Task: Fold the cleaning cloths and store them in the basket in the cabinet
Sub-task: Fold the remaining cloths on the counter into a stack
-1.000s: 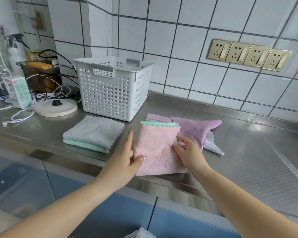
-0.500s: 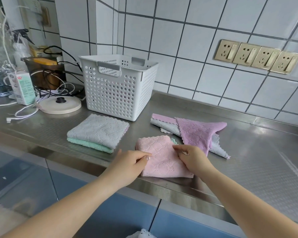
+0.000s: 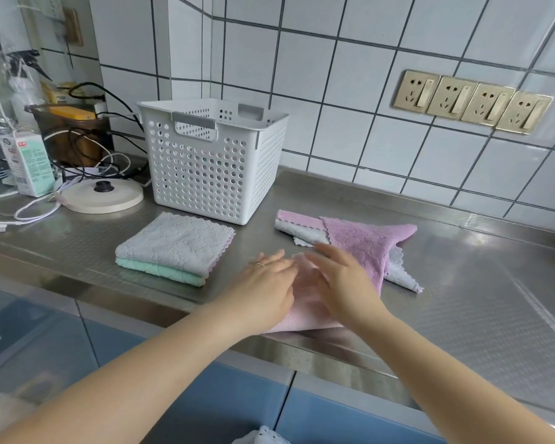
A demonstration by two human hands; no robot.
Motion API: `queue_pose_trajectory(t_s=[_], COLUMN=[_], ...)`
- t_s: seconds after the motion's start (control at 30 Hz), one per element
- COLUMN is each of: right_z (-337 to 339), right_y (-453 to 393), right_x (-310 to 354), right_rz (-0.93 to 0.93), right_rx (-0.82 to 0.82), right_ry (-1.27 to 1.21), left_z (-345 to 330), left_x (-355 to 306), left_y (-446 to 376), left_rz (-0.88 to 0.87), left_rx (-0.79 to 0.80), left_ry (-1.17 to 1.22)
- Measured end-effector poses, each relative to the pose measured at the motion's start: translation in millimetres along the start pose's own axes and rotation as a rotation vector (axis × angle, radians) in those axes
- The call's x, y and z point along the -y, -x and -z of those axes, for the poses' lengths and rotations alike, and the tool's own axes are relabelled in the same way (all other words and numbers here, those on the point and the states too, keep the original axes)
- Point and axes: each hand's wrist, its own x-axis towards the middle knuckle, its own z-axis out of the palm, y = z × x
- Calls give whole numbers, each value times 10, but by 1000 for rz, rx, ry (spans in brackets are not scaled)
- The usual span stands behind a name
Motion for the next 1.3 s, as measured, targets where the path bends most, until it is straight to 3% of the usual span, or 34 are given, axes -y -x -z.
queue_pose_trajectory(t_s=[0.1,0.3,0.4,0.73,0.87,1.03,1.3], right_z=[-142,-181,-181,73,143,149,162], right_y=[65,61,29,15,-42,-47,-218], right_x=[151,-89,-120,-155,-124,-164,44], right_rz=[133,-26,-86,-365,-464,-504,-625], right_rx=[172,440,471,309,331,242,131], right_ry=[96,196,202,146,-187,-438,-881], left_z=[-138,-195,-188,-14,16,52,340], left_x=[2,32,30,84,93,127,369], left_y=[-87,-78,-97,183,223,214,56], left_rz=[85,228,246,375,360,380,447], left_rx=[241,337,344,251,197,113,-169], left_ry=[-98,-73,-64,-111,-142,185,617])
